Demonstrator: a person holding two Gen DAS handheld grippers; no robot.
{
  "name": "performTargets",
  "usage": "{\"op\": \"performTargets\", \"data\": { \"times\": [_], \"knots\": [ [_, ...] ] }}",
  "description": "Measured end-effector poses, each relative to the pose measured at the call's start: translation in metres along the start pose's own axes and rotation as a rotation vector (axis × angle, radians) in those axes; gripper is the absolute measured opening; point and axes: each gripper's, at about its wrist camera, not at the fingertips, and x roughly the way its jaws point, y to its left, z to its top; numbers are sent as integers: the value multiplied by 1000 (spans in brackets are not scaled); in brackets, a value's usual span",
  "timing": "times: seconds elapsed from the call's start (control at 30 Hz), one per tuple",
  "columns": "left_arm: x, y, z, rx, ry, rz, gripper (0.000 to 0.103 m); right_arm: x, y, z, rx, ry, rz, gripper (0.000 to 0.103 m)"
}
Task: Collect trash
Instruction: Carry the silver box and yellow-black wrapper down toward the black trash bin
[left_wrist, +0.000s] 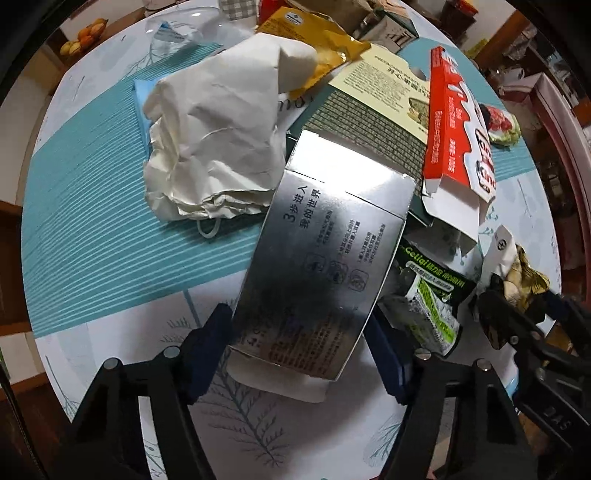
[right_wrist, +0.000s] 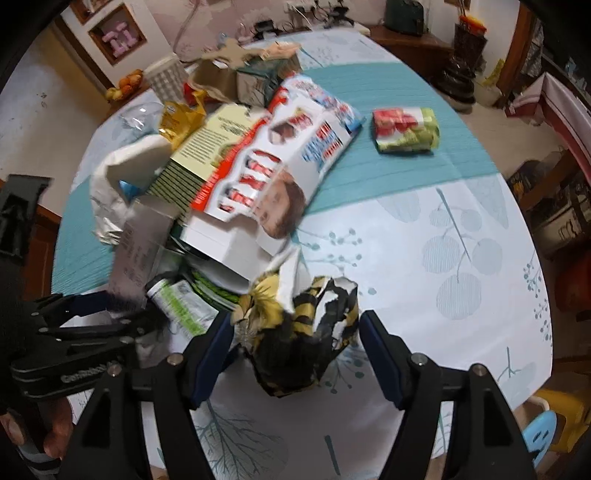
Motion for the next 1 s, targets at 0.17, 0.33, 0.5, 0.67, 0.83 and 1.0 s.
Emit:
{"op": "performTargets", "data": {
  "times": [0.17, 0.33, 0.5, 0.67, 0.83, 1.0],
  "knots": [
    [0, -3, -8, -11, -7, 15, 68, 7, -6, -3, 18, 13, -25, 69],
    [-15, -17, -22, -9, -27, 22, 68, 4, -9, -5, 44, 0, -32, 59],
    [-38, -21, -42, -22, -60, 25, 68, -20, -9, -12, 34, -72, -19, 57],
    [-72, -30, -71, -43, -114, 31, 68, -53, -19, -25, 39, -115, 44, 57],
    [-115, -25, -110, -76, -175, 32, 68, -90, -30, -46, 8, -156, 116, 57],
    [-154, -23, -169, -147, -241, 9, 68, -122, -39, -82, -78, -174, 159, 57]
  ]
}}
